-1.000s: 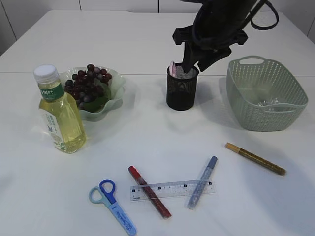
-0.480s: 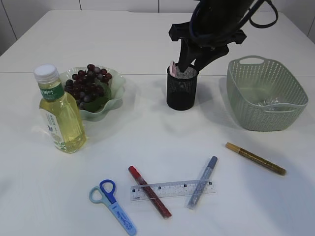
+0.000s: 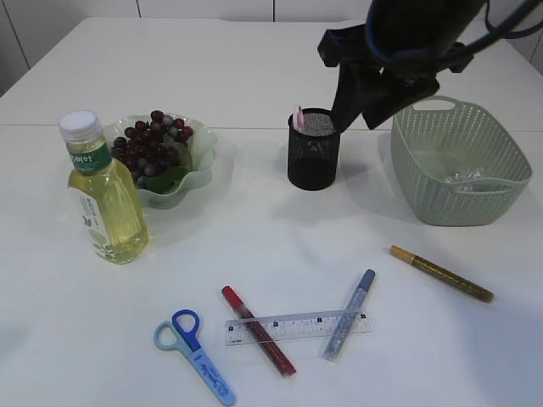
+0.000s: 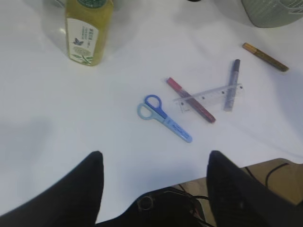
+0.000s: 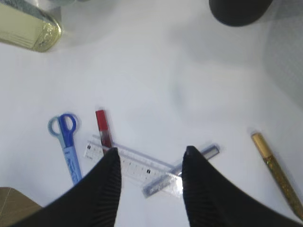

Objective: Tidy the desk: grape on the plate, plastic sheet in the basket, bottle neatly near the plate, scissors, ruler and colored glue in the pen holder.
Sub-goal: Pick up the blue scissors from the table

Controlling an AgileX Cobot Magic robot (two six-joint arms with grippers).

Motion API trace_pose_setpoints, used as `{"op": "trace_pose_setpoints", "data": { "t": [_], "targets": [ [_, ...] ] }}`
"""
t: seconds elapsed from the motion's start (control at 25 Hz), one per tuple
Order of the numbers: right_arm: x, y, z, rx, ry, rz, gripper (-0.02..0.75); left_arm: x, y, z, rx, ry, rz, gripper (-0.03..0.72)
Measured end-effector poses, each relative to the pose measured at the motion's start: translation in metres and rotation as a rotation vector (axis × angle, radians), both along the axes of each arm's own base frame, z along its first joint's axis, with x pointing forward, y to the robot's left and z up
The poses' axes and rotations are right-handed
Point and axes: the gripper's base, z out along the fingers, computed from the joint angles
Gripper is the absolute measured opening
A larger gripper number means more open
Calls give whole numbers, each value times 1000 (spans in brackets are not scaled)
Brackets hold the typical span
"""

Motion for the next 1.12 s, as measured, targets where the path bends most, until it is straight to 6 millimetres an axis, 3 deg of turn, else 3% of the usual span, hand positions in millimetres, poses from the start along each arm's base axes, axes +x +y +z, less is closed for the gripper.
{"op": "trace_pose_setpoints", "data": {
  "t": [0.24, 0.44, 0.56, 0.84, 1.12],
  "targets": [
    [-39, -14, 5, -16, 18, 3, 349, -3, -5, 0, -68, 46, -9, 498],
    [-58, -16, 1, 0, 53, 12, 349, -1, -6, 1, -90, 34, -3, 498],
    [-70, 0, -3, -7, 71, 71, 349, 0, -7, 3, -99, 14, 4, 498],
    [-114, 63, -1, 101, 138, 277, 349, 0, -7, 3, -103, 13, 4, 498],
    [-122, 73, 2, 181, 181, 299, 349, -3, -6, 0, -86, 62, -9, 498]
  ]
}}
